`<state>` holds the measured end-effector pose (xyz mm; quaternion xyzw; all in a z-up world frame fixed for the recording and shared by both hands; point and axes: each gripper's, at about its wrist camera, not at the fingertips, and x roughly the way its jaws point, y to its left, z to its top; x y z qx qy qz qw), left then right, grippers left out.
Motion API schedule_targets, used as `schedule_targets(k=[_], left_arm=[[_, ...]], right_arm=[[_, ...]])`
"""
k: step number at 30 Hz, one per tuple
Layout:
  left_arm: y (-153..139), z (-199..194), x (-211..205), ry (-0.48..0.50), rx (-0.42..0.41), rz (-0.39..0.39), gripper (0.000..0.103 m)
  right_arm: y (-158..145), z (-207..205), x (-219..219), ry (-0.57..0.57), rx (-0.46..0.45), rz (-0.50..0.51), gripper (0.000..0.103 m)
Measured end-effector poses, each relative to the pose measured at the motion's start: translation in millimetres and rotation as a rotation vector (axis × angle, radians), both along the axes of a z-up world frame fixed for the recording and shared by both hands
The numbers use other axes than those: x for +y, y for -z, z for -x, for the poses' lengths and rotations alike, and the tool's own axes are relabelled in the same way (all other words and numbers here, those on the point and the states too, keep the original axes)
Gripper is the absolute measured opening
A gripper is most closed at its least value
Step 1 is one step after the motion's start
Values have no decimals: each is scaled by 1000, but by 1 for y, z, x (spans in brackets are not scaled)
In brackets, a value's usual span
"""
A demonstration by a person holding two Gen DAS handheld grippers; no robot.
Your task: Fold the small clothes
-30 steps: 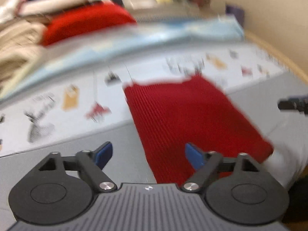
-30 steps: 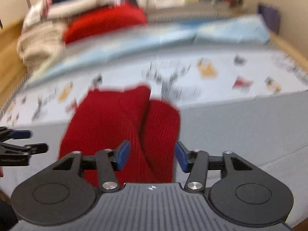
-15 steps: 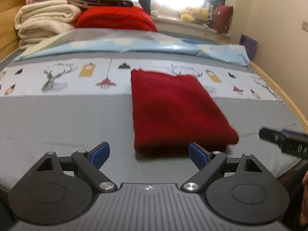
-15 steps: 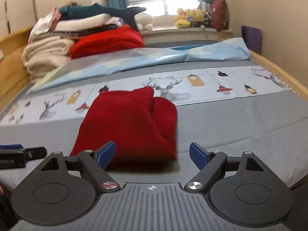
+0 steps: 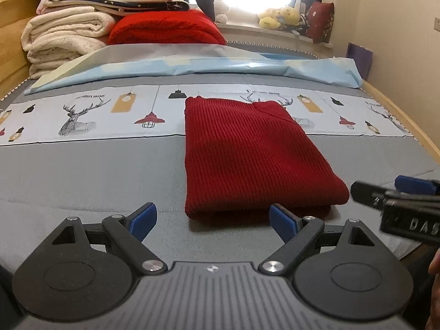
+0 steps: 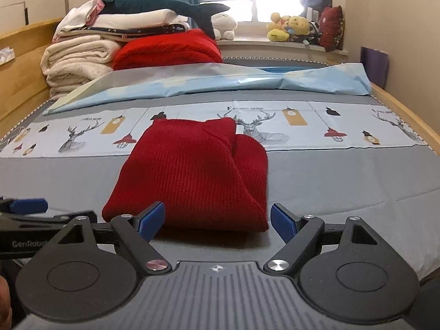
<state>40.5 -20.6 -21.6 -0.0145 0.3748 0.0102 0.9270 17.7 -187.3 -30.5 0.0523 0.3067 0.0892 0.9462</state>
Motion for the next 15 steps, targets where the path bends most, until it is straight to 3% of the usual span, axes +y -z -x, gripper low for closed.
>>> schedule_targets(k=[15], left_arm=[[6, -2, -2, 15, -3, 5, 92]], right_arm=[[2, -5, 13, -26, 12, 7, 85]])
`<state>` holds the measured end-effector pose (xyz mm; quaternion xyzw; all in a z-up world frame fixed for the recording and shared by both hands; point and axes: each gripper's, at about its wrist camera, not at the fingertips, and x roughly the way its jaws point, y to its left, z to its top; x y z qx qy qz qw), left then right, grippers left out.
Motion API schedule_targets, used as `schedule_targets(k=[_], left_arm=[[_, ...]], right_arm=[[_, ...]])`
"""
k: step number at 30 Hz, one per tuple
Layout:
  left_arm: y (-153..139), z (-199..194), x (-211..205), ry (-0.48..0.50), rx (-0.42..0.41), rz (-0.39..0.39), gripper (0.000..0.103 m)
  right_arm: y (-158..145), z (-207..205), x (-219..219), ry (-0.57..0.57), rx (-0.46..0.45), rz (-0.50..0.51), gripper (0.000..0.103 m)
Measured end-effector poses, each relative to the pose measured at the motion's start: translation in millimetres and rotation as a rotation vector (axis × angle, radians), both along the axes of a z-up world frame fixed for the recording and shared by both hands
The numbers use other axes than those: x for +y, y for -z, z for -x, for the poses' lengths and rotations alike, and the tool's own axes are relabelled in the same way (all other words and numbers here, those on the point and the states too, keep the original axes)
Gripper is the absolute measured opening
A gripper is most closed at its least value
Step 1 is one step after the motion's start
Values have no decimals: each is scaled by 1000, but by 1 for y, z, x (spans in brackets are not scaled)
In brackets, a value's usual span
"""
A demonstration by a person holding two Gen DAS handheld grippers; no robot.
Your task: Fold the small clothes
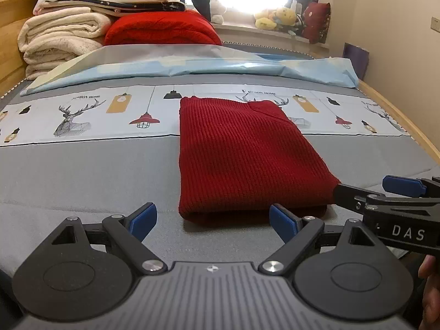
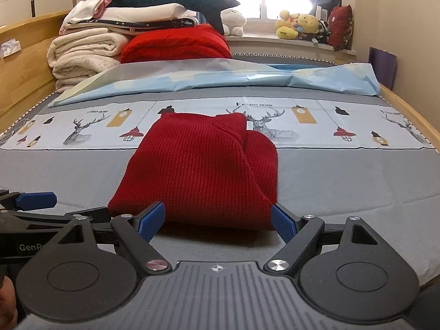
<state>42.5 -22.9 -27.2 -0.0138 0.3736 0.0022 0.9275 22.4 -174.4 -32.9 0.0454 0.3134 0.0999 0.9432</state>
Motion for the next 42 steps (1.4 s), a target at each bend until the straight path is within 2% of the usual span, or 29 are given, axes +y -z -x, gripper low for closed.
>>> schedule_targets(k=[42], left_arm=[[6, -3, -1, 12, 14, 2, 92]], right_arm=[[4, 1, 4, 7, 3, 26, 85]])
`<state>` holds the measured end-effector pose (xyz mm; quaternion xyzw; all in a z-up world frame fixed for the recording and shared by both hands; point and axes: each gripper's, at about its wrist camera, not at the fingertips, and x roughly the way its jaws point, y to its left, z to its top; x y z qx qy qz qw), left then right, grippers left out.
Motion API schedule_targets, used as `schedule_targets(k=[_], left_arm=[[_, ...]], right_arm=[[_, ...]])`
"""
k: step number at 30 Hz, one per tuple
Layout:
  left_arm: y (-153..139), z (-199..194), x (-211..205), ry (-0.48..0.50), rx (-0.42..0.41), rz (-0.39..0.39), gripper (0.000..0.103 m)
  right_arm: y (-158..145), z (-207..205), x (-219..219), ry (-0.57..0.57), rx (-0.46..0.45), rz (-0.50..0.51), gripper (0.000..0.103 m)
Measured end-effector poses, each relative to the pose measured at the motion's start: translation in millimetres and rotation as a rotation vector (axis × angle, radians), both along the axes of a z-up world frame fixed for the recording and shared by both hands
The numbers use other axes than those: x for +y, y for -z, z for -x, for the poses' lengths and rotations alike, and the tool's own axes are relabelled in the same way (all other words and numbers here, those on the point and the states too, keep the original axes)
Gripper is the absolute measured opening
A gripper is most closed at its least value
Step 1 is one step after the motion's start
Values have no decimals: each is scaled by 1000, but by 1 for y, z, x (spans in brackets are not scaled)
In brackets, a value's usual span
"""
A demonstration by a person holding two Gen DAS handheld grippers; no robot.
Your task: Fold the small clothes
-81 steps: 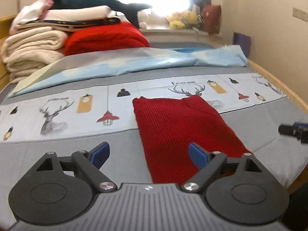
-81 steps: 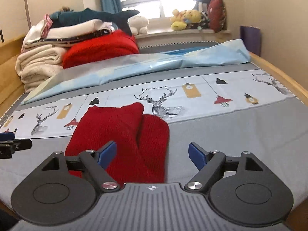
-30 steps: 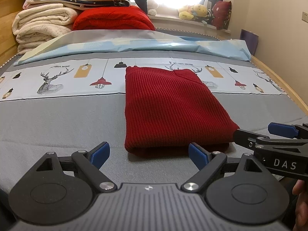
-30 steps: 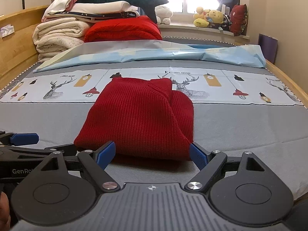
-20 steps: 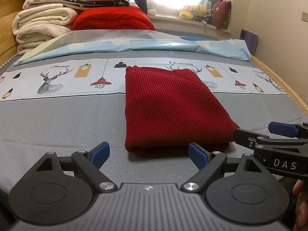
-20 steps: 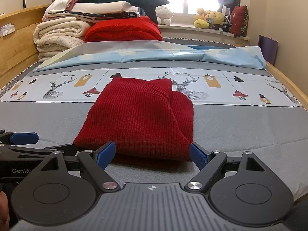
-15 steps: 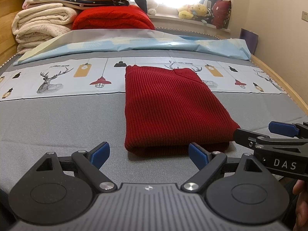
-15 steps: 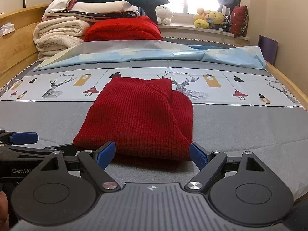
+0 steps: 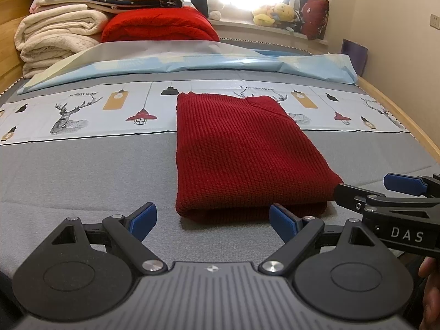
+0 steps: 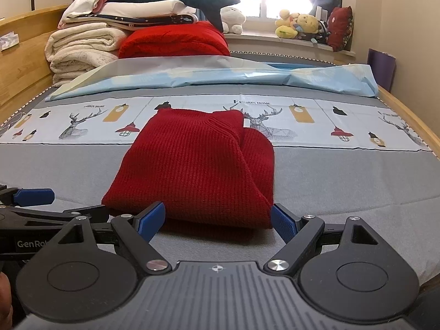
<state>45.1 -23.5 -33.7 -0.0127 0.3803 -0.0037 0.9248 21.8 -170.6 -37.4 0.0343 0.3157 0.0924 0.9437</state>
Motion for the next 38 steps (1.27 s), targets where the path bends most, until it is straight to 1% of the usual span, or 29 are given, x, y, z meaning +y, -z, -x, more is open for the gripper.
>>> schedule_targets(k=[28, 38], left_arm=[[2, -3, 6, 6, 12, 16, 92], [3, -3, 6, 8, 4, 15, 92]], right_arm=[[2, -3, 1, 7, 17, -1, 85], [2, -4, 0, 11, 18, -6, 85]])
